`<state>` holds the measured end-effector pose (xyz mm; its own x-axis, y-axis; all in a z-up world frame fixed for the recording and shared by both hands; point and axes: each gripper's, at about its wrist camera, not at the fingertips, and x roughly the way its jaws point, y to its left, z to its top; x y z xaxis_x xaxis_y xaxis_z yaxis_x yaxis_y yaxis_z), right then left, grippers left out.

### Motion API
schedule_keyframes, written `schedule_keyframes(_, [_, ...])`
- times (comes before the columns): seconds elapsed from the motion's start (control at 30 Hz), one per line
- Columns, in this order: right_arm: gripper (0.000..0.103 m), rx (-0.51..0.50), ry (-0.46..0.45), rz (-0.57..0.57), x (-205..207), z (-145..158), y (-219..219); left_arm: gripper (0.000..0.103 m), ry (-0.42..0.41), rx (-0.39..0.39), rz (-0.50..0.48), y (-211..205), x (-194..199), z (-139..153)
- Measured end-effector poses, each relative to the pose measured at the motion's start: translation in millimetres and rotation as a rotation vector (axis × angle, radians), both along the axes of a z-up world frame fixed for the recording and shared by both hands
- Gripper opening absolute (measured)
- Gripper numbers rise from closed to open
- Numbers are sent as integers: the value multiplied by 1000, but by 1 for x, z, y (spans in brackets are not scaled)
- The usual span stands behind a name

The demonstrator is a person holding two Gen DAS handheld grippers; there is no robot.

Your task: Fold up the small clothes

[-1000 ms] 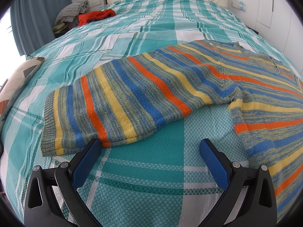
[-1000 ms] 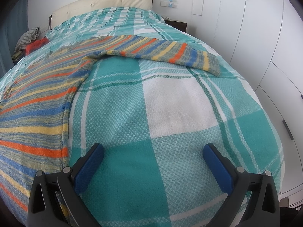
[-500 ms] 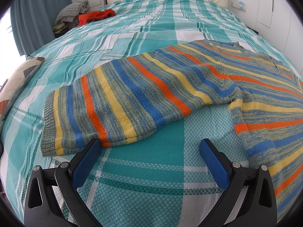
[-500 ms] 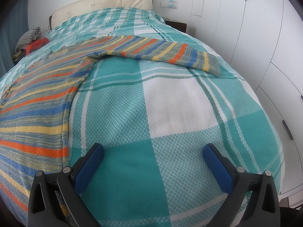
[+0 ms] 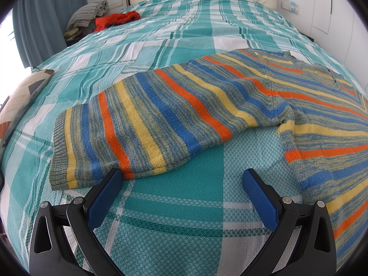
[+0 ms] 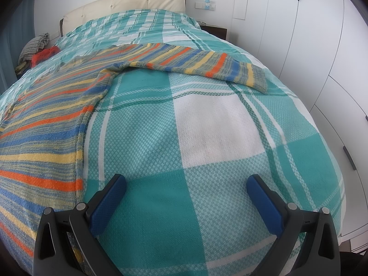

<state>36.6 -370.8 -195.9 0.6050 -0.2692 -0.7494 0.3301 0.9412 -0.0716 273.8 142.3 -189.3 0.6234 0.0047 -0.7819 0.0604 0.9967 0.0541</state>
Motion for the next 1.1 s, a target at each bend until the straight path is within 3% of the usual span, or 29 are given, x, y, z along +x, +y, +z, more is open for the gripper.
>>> schedule_keyframes(1.1, [103,-5,-3,-9,2,1,0,103,0,0,0,0,0,0])
